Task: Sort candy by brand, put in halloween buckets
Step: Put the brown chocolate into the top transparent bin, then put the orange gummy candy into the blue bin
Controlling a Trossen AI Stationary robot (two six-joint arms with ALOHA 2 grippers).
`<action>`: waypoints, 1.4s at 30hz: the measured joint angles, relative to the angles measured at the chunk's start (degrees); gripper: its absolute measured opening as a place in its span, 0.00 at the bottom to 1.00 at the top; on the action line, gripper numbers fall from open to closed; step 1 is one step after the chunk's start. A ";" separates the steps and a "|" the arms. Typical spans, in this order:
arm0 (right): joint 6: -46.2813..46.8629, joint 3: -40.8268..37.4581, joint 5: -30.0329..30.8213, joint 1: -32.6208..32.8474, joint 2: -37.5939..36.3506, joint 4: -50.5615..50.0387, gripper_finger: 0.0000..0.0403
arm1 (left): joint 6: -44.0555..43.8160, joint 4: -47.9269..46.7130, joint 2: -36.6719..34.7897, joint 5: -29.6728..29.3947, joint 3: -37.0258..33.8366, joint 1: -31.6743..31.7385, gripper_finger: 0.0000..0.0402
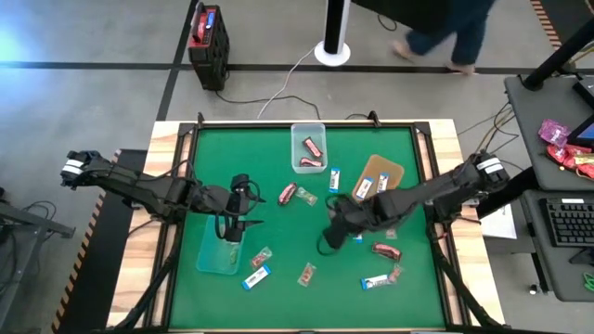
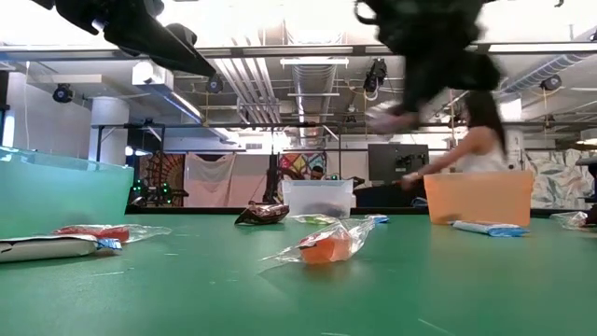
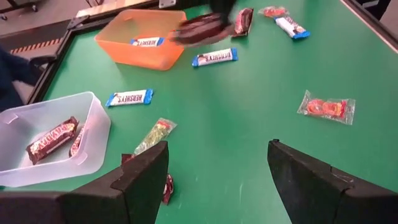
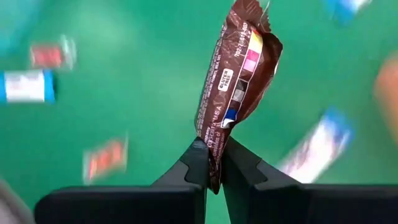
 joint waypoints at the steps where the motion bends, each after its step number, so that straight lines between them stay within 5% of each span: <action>1: -2.94 0.87 1.98 -1.37 0.17 0.03 0.06 | -0.11 0.23 0.00 0.00 0.00 0.00 0.64; 9: -25.11 2.83 6.88 -16.67 2.75 7.39 0.06 | -3.47 0.76 0.00 0.02 0.00 0.00 0.64; 19: -37.95 2.99 0.10 -32.10 8.23 22.82 0.06 | -6.22 0.18 0.00 0.02 0.00 0.00 0.64; 29: -39.76 5.93 -0.63 -35.10 13.63 25.24 0.07 | -6.61 0.13 0.00 0.02 0.00 0.00 0.64; 42: -40.16 7.82 -0.97 -35.30 14.97 24.83 0.36 | -7.26 -0.05 0.00 0.02 -0.07 0.00 0.64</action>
